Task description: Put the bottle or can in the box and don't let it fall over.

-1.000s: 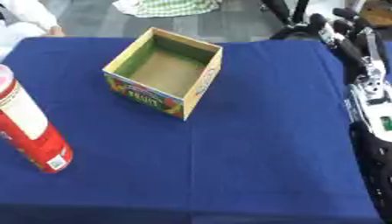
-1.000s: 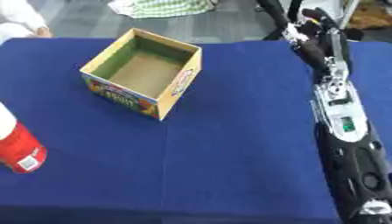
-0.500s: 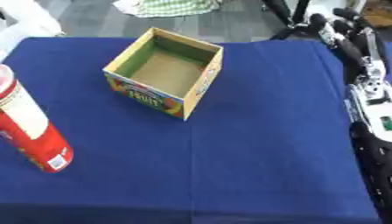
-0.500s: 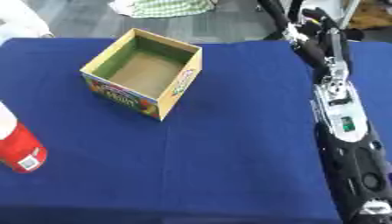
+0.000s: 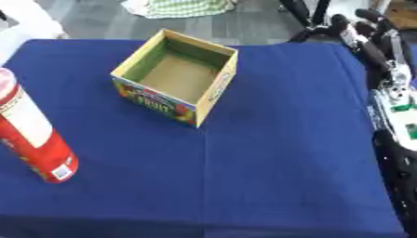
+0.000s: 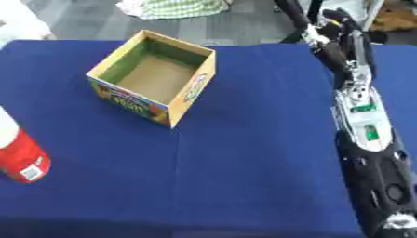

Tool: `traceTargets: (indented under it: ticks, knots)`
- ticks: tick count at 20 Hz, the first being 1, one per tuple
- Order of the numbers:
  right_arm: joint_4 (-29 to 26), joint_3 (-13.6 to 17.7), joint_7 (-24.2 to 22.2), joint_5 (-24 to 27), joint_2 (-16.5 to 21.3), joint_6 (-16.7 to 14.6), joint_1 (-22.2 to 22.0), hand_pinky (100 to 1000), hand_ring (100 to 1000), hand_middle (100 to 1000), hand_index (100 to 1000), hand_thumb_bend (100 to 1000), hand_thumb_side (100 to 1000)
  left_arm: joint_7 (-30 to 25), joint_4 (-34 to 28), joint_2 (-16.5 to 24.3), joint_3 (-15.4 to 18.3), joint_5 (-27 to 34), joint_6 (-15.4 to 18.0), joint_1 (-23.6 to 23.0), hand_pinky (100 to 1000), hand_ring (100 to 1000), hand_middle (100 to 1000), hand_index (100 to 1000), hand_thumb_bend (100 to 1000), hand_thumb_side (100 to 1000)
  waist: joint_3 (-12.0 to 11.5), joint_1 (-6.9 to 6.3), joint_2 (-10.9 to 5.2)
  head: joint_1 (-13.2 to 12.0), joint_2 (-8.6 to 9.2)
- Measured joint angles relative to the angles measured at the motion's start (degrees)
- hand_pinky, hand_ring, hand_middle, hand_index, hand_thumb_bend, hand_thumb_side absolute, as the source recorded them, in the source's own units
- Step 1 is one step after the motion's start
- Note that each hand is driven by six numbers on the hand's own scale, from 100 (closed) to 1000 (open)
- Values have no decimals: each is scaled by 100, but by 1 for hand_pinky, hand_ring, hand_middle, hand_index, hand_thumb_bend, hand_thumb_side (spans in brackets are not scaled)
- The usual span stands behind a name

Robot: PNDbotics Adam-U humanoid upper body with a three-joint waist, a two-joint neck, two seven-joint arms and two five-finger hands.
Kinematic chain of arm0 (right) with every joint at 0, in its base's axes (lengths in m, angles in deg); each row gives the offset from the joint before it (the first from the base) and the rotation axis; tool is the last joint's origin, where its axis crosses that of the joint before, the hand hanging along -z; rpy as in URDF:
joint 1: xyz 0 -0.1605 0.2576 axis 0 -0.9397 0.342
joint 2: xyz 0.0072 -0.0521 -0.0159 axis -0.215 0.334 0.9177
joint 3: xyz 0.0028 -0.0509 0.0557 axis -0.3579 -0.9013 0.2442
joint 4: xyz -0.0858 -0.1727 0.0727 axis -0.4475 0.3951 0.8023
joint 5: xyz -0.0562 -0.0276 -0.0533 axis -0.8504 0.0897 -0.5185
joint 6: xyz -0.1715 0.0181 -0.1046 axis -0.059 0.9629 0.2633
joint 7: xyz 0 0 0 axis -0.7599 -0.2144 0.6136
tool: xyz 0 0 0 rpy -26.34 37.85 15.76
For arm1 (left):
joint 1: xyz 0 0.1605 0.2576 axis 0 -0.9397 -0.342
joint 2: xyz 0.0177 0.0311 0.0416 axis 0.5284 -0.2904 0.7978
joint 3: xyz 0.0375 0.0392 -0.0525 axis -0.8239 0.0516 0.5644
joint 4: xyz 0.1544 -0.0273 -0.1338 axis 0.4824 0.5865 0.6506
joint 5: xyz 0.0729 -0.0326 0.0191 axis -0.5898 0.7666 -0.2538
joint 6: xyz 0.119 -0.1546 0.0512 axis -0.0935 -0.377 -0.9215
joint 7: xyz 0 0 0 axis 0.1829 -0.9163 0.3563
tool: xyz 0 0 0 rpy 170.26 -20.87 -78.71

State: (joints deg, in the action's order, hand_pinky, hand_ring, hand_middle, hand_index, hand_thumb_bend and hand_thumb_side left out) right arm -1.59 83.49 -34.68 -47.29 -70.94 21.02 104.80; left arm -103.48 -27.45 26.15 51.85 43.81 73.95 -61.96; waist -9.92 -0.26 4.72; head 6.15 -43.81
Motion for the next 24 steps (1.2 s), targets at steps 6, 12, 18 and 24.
traceTargets:
  ticks: [6,12,18,24]
  knots:
    - [0,0,2,0,0,0,-1,729,953,1000,786,714,439,-160,83,-52,-1,-87,-45,-60,1000,1000,853,888,676,398,3,0,0,-7,0]
    - [0,0,2,1,0,0,-1,729,953,1000,786,714,437,-140,204,-73,-9,-275,-84,-66,1000,1000,847,882,711,412,8,1,0,-24,0]
    - [0,-2,-1,5,0,1,-2,729,954,1000,786,714,433,-24,309,-94,-105,-442,-150,37,1000,1000,839,875,716,406,39,1,5,-45,0]
    - [0,-3,-6,10,-1,1,-2,730,954,1000,787,713,434,16,370,-93,-197,-596,-147,196,1000,1000,835,872,724,404,51,1,7,-53,0]
